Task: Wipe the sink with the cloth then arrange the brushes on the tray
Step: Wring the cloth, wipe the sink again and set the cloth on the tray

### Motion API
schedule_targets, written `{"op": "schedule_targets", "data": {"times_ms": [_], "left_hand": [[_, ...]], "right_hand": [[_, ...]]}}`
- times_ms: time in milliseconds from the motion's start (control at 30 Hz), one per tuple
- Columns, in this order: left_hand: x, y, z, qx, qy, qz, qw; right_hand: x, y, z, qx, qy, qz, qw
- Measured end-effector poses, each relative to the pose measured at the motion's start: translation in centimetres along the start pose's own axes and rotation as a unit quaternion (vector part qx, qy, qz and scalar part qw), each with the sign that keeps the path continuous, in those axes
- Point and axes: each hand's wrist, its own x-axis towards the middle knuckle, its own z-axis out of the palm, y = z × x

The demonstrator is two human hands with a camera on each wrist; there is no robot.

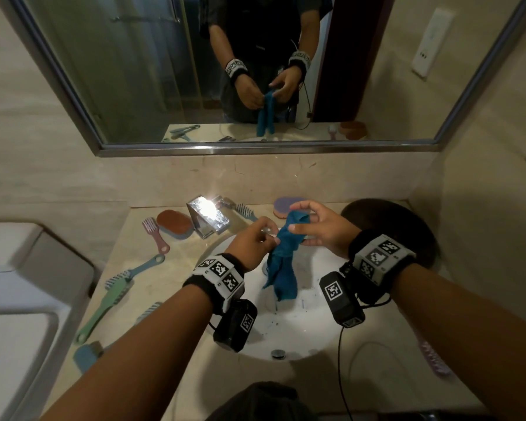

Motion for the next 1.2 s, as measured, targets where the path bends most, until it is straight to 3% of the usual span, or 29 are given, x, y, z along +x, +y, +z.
{"op": "schedule_targets", "data": {"times_ms": [133,400,533,700,833,967,1200], "left_hand": [[-0.1,0.3,0.0,-0.028,0.0,0.008,1.0],[-0.2,0.0,-0.4,-0.024,-0.023,0.03,0.999],[0.1,-0.2,-0.5,-0.051,0.022,0.025,0.998],[0.2,0.0,-0.9,-0.018,0.038,0.023,0.999],[0.0,0.1,-1.4,-0.016,0.02,0.025,0.999],[0.4,0.3,-1.9,-0.014,0.018,0.023,0.999],[0.5,1.2,-1.7,-0.001,0.004,0.016,1.0]], "right_hand": [[-0.2,0.3,0.2,-0.08,-0.046,-0.029,0.995],[0.4,0.7,0.7,-0.164,0.03,-0.056,0.984],[0.2,0.5,0.9,-0.27,-0.025,-0.111,0.956],[0.5,0.5,1.3,-0.384,0.093,-0.139,0.908],[0.2,0.2,1.2,-0.389,0.061,-0.117,0.912],[0.1,0.1,1.1,-0.441,0.074,-0.12,0.886],[0.2,-0.8,2.1,-0.343,0.032,-0.111,0.932]]}}
